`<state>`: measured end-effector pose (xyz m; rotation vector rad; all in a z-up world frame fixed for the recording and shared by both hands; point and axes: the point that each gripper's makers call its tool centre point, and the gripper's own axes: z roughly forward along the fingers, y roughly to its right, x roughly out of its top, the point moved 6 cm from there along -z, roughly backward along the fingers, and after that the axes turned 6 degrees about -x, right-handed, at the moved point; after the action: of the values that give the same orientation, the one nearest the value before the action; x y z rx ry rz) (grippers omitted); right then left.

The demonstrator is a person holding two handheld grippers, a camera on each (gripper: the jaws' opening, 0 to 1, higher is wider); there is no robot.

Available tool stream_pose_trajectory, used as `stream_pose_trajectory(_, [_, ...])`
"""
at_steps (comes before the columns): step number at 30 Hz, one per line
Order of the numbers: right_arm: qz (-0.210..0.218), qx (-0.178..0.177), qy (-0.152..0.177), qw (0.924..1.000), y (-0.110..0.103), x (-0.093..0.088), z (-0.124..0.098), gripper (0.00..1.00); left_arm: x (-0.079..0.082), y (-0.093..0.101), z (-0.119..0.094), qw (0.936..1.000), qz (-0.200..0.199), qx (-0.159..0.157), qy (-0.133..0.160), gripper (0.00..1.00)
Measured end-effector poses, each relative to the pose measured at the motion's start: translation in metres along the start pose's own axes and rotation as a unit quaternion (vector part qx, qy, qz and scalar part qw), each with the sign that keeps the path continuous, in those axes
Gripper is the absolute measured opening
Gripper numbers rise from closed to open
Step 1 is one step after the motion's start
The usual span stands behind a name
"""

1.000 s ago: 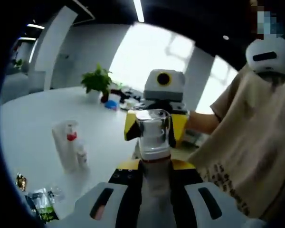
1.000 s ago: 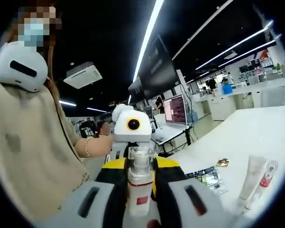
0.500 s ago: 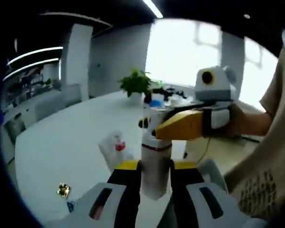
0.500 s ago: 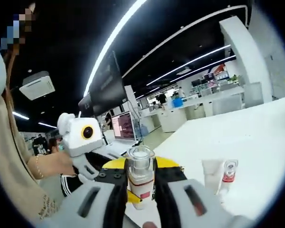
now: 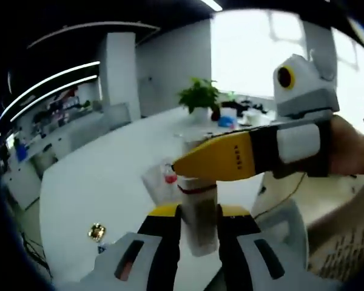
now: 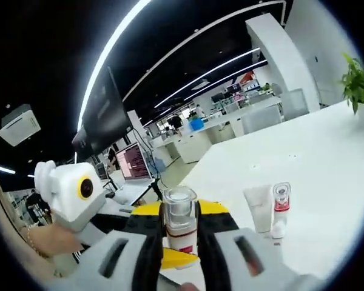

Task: Arrange the skincare products in the storage area until every visible bottle or jar stands upright without overlapping.

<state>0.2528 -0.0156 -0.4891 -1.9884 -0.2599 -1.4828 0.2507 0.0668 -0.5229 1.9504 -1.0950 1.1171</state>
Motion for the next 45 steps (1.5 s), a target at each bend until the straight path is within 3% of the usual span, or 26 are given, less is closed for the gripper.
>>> stream_pose_trajectory(4, [-0.034, 0.066, 0.000, 0.9972, -0.004, 0.008, -0.007, 0.18, 0.004, 0.001, -0.005, 0.9974, -0.016, -0.067, 0.020, 0.19])
stream_pose_trajectory(6, [-0.039, 0.098, 0.003, 0.9944, -0.005, 0.011, -0.010, 0.19, 0.008, 0.003, -0.009, 0.9945, -0.004, -0.102, 0.026, 0.19])
stream_pose_trajectory(9, [-0.064, 0.147, -0.003, 0.9871, -0.006, 0.019, -0.017, 0.21, 0.013, 0.011, -0.015, 0.9851, -0.009, -0.169, 0.033, 0.19])
stream_pose_trajectory(14, [-0.101, 0.214, -0.001, 0.9715, -0.018, 0.028, -0.026, 0.24, 0.021, 0.023, -0.019, 0.9715, 0.009, -0.231, 0.051, 0.19])
stream_pose_trajectory(17, [-0.097, 0.214, 0.004, 0.9720, -0.020, 0.033, -0.027, 0.23, 0.025, 0.024, -0.018, 0.9682, 0.001, -0.241, 0.066, 0.19])
stream_pose_trajectory(19, [-0.088, 0.201, 0.003, 0.9757, -0.019, 0.034, -0.025, 0.22, 0.026, 0.022, -0.015, 0.9693, 0.000, -0.236, 0.068, 0.19])
stream_pose_trajectory(21, [-0.110, 0.168, -0.003, 0.9796, -0.015, 0.032, -0.021, 0.22, 0.025, 0.014, -0.010, 0.9767, 0.028, -0.204, 0.060, 0.19])
stream_pose_trajectory(25, [-0.140, 0.116, -0.007, 0.9834, -0.012, 0.026, -0.016, 0.21, 0.021, 0.007, -0.003, 0.9858, 0.044, -0.159, 0.032, 0.19])
stream_pose_trajectory(29, [-0.212, 0.046, -0.018, 0.9761, -0.010, 0.018, -0.012, 0.21, 0.014, -0.001, 0.008, 0.9918, 0.074, -0.103, -0.016, 0.18])
stream_pose_trajectory(33, [-0.219, -0.003, -0.029, 0.9752, -0.010, 0.009, -0.005, 0.21, 0.007, -0.001, 0.018, 0.9912, 0.101, -0.071, -0.049, 0.17])
stream_pose_trajectory(36, [-0.211, -0.029, -0.028, 0.9767, -0.004, 0.005, -0.002, 0.21, 0.003, -0.003, 0.026, 0.9922, 0.099, -0.055, -0.051, 0.18])
stream_pose_trajectory(38, [-0.202, -0.040, -0.028, 0.9783, 0.001, 0.004, -0.001, 0.21, 0.002, -0.007, 0.029, 0.9950, 0.077, -0.048, -0.042, 0.18])
stream_pose_trajectory(45, [-0.206, -0.047, -0.034, 0.9768, 0.010, -0.001, 0.003, 0.21, -0.005, -0.014, 0.038, 0.9950, 0.076, -0.055, -0.035, 0.17])
